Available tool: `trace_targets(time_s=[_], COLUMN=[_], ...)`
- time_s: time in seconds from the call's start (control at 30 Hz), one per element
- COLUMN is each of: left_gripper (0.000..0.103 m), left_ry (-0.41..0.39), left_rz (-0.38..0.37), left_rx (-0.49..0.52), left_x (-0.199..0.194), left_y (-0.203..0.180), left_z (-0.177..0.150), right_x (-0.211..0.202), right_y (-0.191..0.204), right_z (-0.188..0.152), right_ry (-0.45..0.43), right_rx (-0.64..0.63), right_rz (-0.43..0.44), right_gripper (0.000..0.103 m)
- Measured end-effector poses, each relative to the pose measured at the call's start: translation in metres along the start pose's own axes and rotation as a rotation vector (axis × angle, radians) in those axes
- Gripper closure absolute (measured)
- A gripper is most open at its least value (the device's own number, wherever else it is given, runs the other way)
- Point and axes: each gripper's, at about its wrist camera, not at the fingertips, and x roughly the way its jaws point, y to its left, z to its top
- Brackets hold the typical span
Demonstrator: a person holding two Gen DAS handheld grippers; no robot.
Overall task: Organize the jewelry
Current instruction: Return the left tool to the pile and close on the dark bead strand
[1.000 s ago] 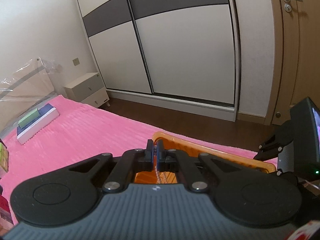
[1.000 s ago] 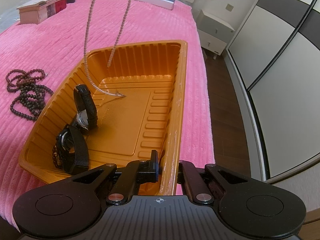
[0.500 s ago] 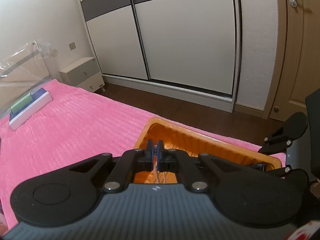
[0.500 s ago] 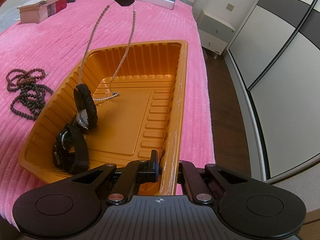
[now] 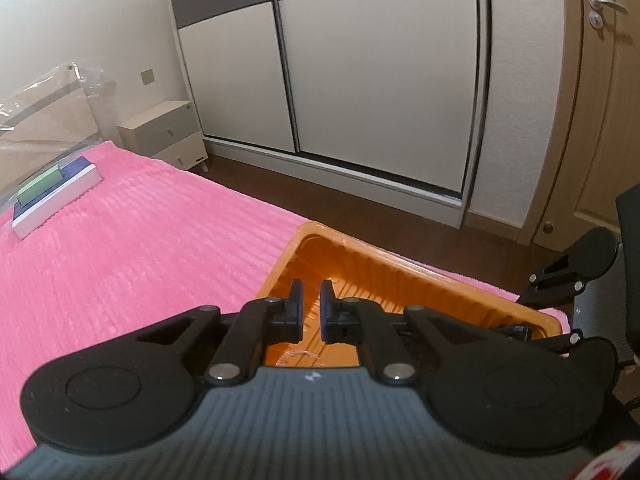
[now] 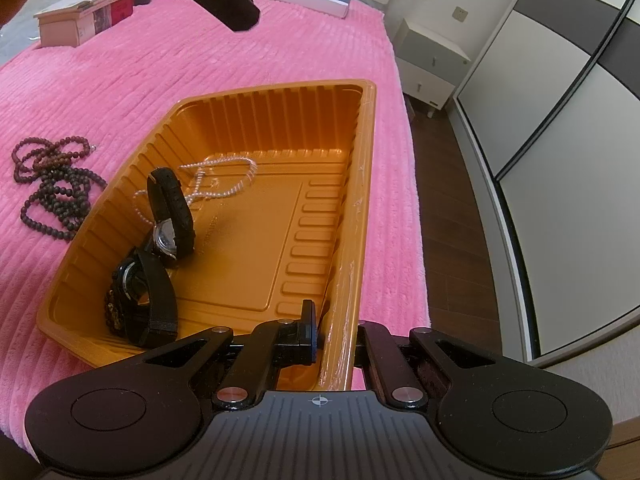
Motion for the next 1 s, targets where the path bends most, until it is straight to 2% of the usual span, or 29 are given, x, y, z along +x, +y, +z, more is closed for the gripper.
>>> trace_targets(time_s=[0.1,0.27,0.5,0.6,0.67,0.73,0.87,1.0], left_gripper=[0.095,0.088,0.077,0.074,0.067,0.065,0.064,0.064], left_ry=[-0.012,-0.010,0.020,0.042,0.048,0.054,0.067,0.104], left_rz=[0.014,0.078,0.217,0.285,0.318,0.350,0.363,0.313], left_rx=[-0.036,-0.118,-0.278,-0.316,-0.338,-0.362,-0.387,-0.394], left_x=[-0.011,-0.034,-0.073,-0.087,-0.096,-0.104,-0.112,-0.100], left_y=[0.012,0.041,0.080,0.087,0.090,0.089,0.077,0.055], left_z=[-0.007,-0.036,-0.103,-0.134,-0.154,-0.174,-0.206,-0.227], right_x=[0.000,0.000,0.001,0.001,0.001,0.002,0.002,0.002], right_y=[0.000,-0.002,-0.001,0.000,0.000,0.000,0.000,0.000], right_z=[0.000,-0.001,0.000,0.000,0.000,0.000,0.000,0.000], right_ry=[-0.001,-0.001,0.001,0.001,0.001,0.002,0.004,0.004], right_rx=[0.002,0.008,0.008,0.009,0.010,0.008,0.005,0.002], right_rz=[0.000,0.002,0.002,0.001,0.002,0.002,0.001,0.000], right_gripper=[0.099,0.099,0.099,0.099,0.099,0.099,0.099,0.099])
